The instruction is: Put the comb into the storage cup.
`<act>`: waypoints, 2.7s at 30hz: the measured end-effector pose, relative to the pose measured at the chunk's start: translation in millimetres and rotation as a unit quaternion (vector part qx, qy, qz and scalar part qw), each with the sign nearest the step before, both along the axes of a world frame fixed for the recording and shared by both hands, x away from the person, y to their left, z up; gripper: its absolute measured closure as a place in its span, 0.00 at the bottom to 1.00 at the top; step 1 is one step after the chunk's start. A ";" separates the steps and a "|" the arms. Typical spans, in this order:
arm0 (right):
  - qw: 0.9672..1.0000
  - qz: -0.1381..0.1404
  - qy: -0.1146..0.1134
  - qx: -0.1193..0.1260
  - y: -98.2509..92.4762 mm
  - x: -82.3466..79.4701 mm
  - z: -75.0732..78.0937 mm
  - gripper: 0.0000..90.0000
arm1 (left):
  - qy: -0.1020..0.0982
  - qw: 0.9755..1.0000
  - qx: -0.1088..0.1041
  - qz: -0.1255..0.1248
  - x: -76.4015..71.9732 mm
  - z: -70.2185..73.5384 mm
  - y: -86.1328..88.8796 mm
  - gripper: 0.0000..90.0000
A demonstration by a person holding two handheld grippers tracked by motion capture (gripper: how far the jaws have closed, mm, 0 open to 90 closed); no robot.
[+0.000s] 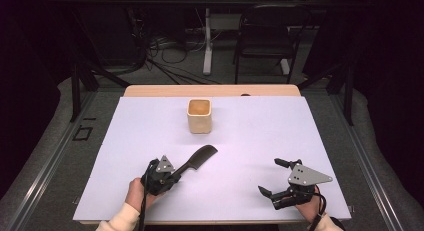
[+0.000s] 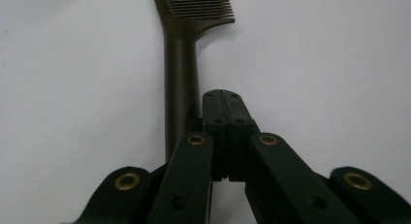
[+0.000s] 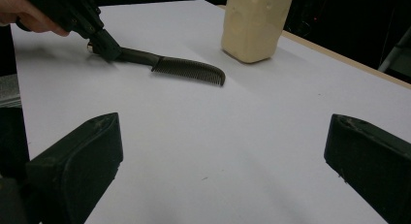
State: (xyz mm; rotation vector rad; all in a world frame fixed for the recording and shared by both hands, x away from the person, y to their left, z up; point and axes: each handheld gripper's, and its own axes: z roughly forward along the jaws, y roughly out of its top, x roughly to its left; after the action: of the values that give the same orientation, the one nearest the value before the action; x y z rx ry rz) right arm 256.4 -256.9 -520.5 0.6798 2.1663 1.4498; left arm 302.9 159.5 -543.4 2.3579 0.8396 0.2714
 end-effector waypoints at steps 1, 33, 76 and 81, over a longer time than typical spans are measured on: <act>1.000 0.000 -0.001 0.000 -0.1 0.1 0.0 0.00 | -0.001 1.000 0.000 0.003 0.0 -0.3 -0.2 1.00; 1.000 -0.005 0.003 -0.008 0.6 2.1 -1.6 0.00 | 0.008 1.000 0.026 -0.010 4.1 25.8 0.7 0.37; 1.000 -0.002 0.018 -0.016 2.5 3.6 -4.1 0.00 | 0.054 0.988 0.143 -0.019 50.1 23.4 -31.8 0.17; 1.000 0.000 0.018 -0.017 2.9 3.7 -4.1 0.00 | 0.053 0.985 0.162 -0.025 53.9 25.5 -41.2 0.31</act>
State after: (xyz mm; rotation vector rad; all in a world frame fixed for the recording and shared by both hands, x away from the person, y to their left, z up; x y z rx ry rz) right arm 260.2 -254.0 -524.7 0.6988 2.2136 1.4077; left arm 356.7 118.3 -517.9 2.7142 0.8372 0.2814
